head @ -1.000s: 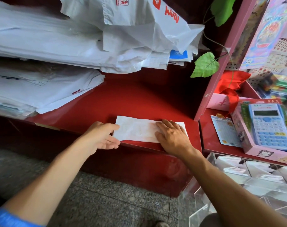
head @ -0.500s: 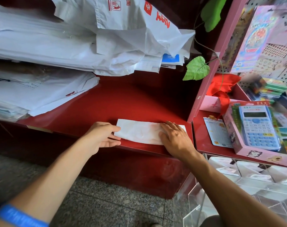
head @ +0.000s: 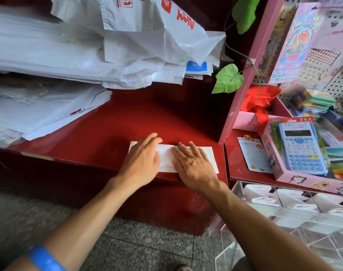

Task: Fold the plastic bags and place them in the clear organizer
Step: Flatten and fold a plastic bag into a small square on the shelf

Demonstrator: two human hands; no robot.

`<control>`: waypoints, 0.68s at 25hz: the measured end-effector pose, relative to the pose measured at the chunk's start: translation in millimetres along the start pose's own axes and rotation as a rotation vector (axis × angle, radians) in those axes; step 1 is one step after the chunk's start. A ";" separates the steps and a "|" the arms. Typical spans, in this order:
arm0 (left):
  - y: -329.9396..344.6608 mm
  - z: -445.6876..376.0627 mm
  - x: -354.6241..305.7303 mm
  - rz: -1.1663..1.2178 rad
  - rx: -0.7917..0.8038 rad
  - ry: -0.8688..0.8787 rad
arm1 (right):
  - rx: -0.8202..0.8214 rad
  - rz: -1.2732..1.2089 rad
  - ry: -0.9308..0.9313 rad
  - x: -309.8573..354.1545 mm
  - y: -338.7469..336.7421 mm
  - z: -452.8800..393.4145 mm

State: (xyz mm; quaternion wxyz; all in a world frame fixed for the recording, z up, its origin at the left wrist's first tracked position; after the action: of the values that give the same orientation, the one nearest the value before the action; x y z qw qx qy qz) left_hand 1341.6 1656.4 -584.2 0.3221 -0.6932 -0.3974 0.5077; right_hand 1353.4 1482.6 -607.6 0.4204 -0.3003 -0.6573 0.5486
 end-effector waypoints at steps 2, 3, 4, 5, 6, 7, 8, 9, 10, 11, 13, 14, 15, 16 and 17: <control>25.0 -3.0 -8.0 -0.028 0.170 -0.001 | 0.028 -0.006 -0.034 11.7 4.9 -4.3; 34.9 -3.7 -6.2 -0.081 0.242 -0.026 | 0.049 -0.011 -0.019 12.2 7.0 -5.0; 40.3 -3.9 -1.2 -0.150 0.289 -0.047 | 0.068 -0.018 0.012 9.1 7.8 -4.4; 41.7 -3.4 5.8 -0.223 0.317 -0.057 | 0.078 -0.020 0.048 3.2 7.3 -2.6; 40.5 -2.4 13.4 -0.271 0.330 -0.063 | 0.084 -0.013 0.082 -3.0 6.0 0.4; 37.3 -0.9 20.3 -0.295 0.329 -0.076 | 0.089 -0.001 0.107 -9.0 4.8 3.3; 33.6 0.5 26.7 -0.307 0.321 -0.096 | 0.093 0.010 0.128 -14.5 4.1 6.2; 30.0 2.0 32.3 -0.316 0.308 -0.119 | 0.094 0.020 0.144 -19.1 3.2 9.1; 26.1 3.9 35.7 -0.324 0.307 -0.134 | 0.092 0.024 0.158 -22.9 2.4 11.6; 22.8 6.1 38.3 -0.335 0.318 -0.136 | 0.087 0.025 0.166 -25.6 1.0 14.0; 16.3 10.4 42.5 -0.343 0.367 -0.119 | 0.108 0.021 0.164 -28.4 -2.5 19.0; 12.2 12.3 45.1 -0.348 0.397 -0.099 | 0.135 0.014 0.155 -28.7 -4.3 22.3; 8.0 14.1 48.3 -0.360 0.427 -0.071 | 0.164 0.007 0.139 -28.7 -6.6 26.4; 4.5 16.2 51.9 -0.386 0.439 -0.033 | 0.190 0.012 0.108 -29.6 -9.2 31.2; 2.0 18.5 56.0 -0.415 0.435 0.014 | 0.217 0.042 0.066 -31.4 -11.5 36.1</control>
State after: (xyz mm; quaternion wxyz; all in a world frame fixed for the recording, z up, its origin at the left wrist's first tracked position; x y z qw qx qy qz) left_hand 1333.8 1705.5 -616.1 0.5627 -0.5152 -0.4103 0.4995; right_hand 1336.9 1436.3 -605.0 0.4605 -0.2846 -0.5732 0.6152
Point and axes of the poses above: each hand's wrist, its own z-axis away from the middle knuckle, its own y-axis out of the palm, x = y × z, the point moved 1 cm from there along -z, towards the middle knuckle, and after that the axes turned 7 degrees about -y, right-handed, at the moved point
